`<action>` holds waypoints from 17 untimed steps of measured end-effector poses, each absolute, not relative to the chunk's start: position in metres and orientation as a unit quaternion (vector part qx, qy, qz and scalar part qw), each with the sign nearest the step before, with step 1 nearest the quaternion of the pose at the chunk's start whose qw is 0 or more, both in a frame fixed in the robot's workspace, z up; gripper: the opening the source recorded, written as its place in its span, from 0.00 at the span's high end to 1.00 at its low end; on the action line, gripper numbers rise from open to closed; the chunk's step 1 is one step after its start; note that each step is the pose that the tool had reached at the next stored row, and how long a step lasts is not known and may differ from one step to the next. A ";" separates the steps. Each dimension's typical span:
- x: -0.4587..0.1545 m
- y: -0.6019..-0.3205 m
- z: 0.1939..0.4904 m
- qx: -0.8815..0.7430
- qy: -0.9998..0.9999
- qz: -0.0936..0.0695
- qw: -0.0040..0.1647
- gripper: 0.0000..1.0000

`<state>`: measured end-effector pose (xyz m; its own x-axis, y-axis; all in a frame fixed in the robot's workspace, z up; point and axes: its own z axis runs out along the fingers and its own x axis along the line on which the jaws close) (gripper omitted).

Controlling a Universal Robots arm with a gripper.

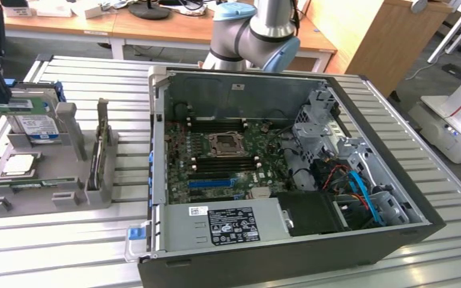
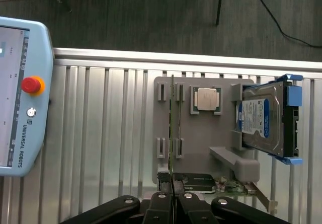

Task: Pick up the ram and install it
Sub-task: 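Pick up the ram and move it above insertion slot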

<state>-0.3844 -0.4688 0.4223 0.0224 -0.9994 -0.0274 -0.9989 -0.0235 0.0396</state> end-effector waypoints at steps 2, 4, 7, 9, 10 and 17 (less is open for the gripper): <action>-0.381 -0.469 0.422 0.715 -0.699 -0.024 0.005 0.88; -0.378 -0.469 0.422 0.715 -0.699 -0.024 0.005 0.88; -0.375 -0.469 0.422 0.715 -0.699 -0.024 0.005 0.88; -0.372 -0.469 0.422 0.715 -0.699 -0.024 0.005 0.88; -0.371 -0.469 0.422 0.715 -0.699 -0.024 0.005 0.88; -0.360 -0.470 0.422 0.715 -0.699 -0.024 0.005 0.88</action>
<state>-0.3598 -0.4701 0.4224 0.0227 -0.9994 -0.0273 -0.9989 -0.0237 0.0397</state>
